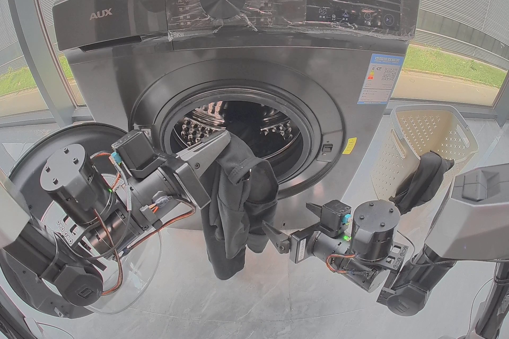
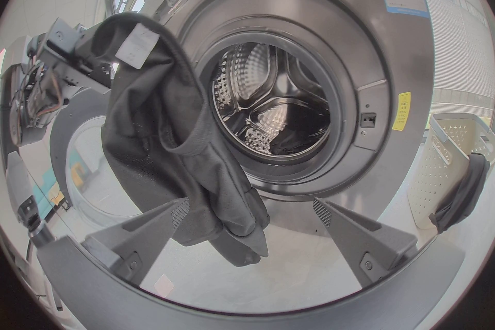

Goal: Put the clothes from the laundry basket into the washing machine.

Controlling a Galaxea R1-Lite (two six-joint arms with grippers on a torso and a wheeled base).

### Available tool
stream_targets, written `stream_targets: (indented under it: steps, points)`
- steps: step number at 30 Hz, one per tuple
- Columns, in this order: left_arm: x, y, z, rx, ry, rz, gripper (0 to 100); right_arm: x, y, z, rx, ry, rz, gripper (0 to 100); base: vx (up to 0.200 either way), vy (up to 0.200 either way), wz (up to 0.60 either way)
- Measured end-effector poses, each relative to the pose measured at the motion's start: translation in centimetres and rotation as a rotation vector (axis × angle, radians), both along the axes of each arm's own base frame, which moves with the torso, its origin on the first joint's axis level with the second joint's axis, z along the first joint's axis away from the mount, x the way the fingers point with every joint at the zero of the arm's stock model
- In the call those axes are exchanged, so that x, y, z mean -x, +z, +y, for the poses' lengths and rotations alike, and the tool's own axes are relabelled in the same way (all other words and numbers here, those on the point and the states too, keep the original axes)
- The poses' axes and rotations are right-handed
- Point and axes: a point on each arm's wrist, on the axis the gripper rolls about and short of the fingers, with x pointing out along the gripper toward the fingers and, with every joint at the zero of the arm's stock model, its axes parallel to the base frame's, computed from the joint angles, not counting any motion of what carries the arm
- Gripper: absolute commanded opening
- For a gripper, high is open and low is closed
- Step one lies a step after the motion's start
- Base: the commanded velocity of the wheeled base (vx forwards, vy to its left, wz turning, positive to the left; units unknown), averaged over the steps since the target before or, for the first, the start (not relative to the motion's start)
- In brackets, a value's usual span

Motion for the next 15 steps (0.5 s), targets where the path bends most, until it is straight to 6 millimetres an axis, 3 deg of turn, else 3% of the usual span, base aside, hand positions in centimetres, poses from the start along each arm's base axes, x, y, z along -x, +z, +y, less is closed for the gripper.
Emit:
stream_targets:
  steps: [15]
  points:
    - [0.1,0.0,0.0,-0.002,-0.003,0.001,0,-2.8,-0.2,1.0,-0.023,-0.025,-0.052,100,0.000,0.000,0.00]
